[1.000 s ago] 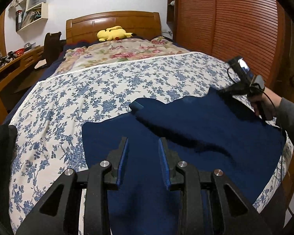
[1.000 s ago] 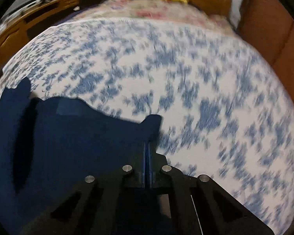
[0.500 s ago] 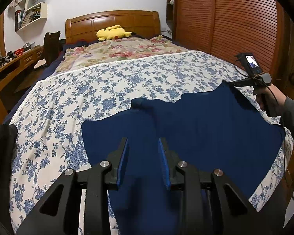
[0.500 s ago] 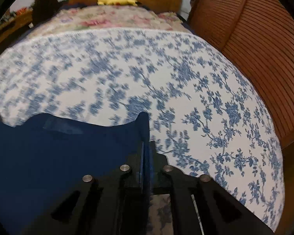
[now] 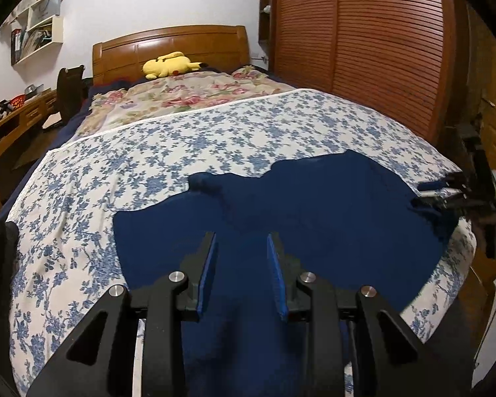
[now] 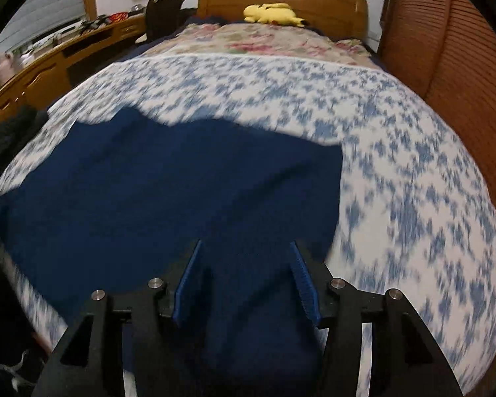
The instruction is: Fold large clothes
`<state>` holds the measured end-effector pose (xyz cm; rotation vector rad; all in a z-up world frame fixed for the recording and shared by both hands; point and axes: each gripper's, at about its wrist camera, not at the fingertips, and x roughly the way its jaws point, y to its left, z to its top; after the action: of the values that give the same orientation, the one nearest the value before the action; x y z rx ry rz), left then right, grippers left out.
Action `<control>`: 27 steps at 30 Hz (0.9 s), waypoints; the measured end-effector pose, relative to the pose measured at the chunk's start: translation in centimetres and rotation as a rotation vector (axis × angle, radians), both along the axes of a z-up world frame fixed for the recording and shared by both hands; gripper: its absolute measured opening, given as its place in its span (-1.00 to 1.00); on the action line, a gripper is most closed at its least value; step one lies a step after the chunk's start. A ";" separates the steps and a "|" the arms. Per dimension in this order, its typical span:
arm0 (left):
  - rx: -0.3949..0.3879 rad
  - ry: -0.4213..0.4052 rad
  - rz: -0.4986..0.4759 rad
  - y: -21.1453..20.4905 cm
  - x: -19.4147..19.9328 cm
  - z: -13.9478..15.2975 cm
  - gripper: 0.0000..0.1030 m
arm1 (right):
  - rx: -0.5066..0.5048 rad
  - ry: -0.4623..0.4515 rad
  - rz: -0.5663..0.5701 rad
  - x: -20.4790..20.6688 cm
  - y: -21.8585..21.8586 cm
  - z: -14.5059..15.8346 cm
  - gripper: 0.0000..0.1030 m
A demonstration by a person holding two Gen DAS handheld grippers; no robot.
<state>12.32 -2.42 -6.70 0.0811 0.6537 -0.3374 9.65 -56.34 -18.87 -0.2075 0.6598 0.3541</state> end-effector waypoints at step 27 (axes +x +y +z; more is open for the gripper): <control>0.041 0.019 -0.060 -3.0 -1.5 -1.5 -0.39 | 0.159 0.116 -0.119 -1.5 -4.7 -4.6 0.25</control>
<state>10.83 -5.38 -8.18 0.1366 0.6783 -0.3830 8.20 -61.04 -23.52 0.0044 0.7513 0.3041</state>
